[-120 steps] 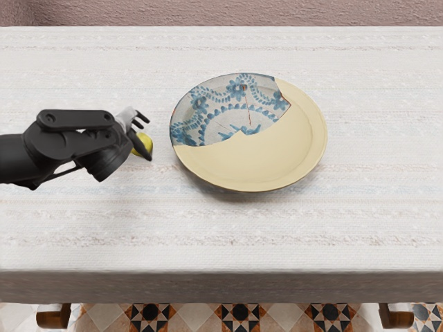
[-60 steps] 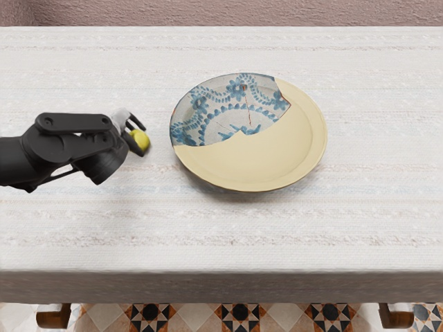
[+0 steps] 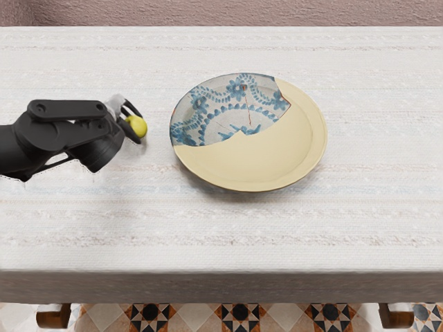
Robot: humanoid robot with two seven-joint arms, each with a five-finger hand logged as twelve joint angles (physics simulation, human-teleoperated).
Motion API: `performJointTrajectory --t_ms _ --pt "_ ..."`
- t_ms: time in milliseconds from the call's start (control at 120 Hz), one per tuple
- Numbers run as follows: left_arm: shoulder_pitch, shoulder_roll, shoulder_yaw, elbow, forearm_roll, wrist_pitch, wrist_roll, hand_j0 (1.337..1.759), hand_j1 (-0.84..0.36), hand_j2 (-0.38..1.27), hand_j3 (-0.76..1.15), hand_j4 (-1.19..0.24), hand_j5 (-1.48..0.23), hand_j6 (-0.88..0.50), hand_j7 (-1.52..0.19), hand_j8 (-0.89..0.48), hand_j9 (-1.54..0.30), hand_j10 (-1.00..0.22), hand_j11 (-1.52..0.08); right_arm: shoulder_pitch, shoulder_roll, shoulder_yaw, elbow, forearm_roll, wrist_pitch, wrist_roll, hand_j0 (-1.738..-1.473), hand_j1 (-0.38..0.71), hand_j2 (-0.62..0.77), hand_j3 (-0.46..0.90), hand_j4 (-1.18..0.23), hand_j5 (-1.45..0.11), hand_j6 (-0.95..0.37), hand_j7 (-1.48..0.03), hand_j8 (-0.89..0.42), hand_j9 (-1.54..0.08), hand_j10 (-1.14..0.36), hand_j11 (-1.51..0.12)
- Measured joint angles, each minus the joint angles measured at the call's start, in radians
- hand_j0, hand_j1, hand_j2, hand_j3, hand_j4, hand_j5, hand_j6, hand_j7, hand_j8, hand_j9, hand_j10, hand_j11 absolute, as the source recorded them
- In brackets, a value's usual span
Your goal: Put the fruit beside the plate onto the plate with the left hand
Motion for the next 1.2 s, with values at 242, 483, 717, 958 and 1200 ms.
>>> performJointTrajectory --t_ms 242,483,717,958,1200 --pt "-0.095 -0.015 -0.006 0.001 -0.003 0.000 -0.001 1.656 -0.27 0.26 0.00 -0.59 -0.84 -0.46 -0.84 -0.52 -0.83 -0.62 -0.83 0.000 0.000 0.000 0.000 0.000 0.000 0.000 -1.658 -0.35 0.00 0.00 0.00 0.00 0.00 0.00 0.00 0.00 0.00 0.00" --pt "-0.163 -0.121 -0.014 0.011 -0.004 0.000 -0.002 1.657 -0.28 0.32 0.00 -0.61 -0.84 -0.47 -0.83 -0.53 -0.83 -0.62 -0.83 0.000 0.000 0.000 0.000 0.000 0.000 0.000 -1.658 -0.35 0.00 0.00 0.00 0.00 0.00 0.00 0.00 0.00 0.00 0.00" --pt "-0.182 -0.185 -0.031 0.018 -0.045 0.001 -0.005 1.658 -0.28 0.35 0.00 -0.59 -0.81 -0.48 -0.80 -0.55 -0.80 -0.61 -0.80 0.000 0.000 0.000 0.000 0.000 0.000 0.000 -1.658 -0.35 0.00 0.00 0.00 0.00 0.00 0.00 0.00 0.00 0.00 0.00" --pt "-0.183 -0.198 -0.051 0.019 -0.052 -0.010 -0.011 1.658 0.07 0.12 0.00 -0.26 -0.35 -0.21 -0.34 -0.24 -0.34 -0.26 -0.34 0.000 0.000 0.000 0.000 0.000 0.000 0.000 -1.658 -0.35 0.00 0.00 0.00 0.00 0.00 0.00 0.00 0.00 0.00 0.00" --pt "-0.171 -0.032 -0.089 0.016 -0.052 -0.074 -0.011 1.658 0.25 0.04 0.00 -0.09 -0.12 -0.07 -0.11 -0.08 -0.11 -0.09 -0.11 0.000 0.000 0.000 0.000 0.000 0.000 0.000 -1.658 -0.35 0.00 0.00 0.00 0.00 0.00 0.00 0.00 0.00 0.00 0.00"
